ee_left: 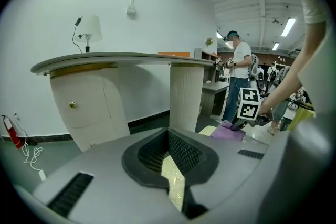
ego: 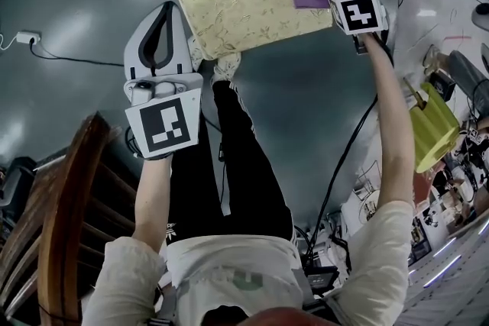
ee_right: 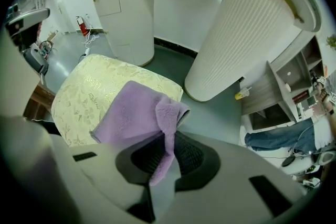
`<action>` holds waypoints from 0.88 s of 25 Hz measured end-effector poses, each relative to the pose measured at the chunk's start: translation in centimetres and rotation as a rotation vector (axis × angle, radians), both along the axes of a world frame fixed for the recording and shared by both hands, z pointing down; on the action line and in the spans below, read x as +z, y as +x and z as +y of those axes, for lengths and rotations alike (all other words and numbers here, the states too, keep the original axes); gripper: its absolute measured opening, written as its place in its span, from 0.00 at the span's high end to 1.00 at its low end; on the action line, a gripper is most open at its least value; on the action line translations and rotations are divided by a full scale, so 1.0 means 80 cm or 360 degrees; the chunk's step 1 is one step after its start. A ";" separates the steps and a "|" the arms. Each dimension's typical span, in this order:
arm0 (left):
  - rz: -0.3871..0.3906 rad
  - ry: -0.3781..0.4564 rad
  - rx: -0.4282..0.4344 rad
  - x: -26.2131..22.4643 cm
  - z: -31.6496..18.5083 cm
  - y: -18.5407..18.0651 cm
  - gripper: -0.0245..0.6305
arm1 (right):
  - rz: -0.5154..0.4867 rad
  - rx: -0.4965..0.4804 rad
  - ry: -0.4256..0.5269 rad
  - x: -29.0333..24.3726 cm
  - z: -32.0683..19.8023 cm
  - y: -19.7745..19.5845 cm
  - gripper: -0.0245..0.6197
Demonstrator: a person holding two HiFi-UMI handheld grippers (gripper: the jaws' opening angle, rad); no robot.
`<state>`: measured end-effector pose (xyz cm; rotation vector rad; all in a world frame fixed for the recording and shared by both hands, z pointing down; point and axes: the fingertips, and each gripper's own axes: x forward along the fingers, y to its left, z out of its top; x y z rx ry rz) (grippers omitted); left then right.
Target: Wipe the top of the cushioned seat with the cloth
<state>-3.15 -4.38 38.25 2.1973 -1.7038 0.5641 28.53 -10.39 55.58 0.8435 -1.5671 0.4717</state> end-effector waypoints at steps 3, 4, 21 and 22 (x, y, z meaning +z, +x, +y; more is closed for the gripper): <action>0.0008 -0.0010 0.0011 0.004 0.000 0.006 0.96 | 0.0011 0.0001 0.0008 0.002 -0.002 0.007 0.87; 0.0007 -0.0010 0.0016 0.005 0.000 0.008 0.96 | 0.0010 -0.0006 0.0013 0.002 -0.003 0.008 0.87; 0.0016 0.0049 -0.0091 -0.036 0.013 -0.016 0.96 | -0.0980 -0.0213 0.0069 -0.235 0.081 -0.230 0.87; 0.0021 0.0055 -0.0112 -0.038 0.016 -0.021 0.96 | -0.1025 -0.0239 0.0032 -0.239 0.095 -0.248 0.87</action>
